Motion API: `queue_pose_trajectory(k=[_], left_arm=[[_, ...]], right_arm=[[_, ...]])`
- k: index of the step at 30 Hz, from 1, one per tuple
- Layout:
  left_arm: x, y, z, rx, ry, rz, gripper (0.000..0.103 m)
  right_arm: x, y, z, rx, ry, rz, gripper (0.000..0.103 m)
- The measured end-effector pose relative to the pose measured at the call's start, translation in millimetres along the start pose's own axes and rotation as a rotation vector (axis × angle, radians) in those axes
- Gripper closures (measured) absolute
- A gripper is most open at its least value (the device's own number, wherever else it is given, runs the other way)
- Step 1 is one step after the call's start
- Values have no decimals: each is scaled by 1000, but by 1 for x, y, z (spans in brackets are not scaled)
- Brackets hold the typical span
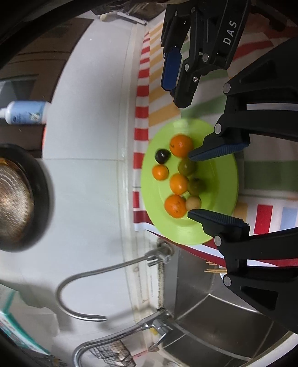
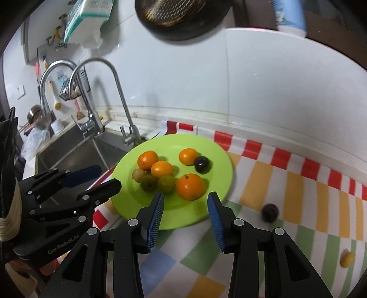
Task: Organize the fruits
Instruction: 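Lift both tools away and move them toward the last dark plum and yellow fruit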
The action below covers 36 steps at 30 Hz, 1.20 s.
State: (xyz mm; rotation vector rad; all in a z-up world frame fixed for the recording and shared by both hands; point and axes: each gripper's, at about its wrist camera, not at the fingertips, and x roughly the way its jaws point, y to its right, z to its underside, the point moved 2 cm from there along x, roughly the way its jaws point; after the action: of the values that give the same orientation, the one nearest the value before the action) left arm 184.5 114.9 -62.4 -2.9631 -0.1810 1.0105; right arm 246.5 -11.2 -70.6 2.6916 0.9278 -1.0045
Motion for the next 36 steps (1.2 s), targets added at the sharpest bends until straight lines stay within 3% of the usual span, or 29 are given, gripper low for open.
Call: queue_pose_trajectory(k=[18, 22, 27, 36], left_arm=[[-46, 51, -24, 37, 87, 71, 36], [-49, 60, -28, 41, 92, 88, 32], [-55, 80, -34, 83, 120, 93, 17], [-50, 109, -39, 136, 143, 128, 11]], right_arm=[[-90, 34, 9, 88, 116, 178, 43], [-103, 45, 12, 115, 128, 225, 43], [-120, 60, 20, 149, 144, 289, 36], [-144, 94, 35, 248, 169, 400, 30]])
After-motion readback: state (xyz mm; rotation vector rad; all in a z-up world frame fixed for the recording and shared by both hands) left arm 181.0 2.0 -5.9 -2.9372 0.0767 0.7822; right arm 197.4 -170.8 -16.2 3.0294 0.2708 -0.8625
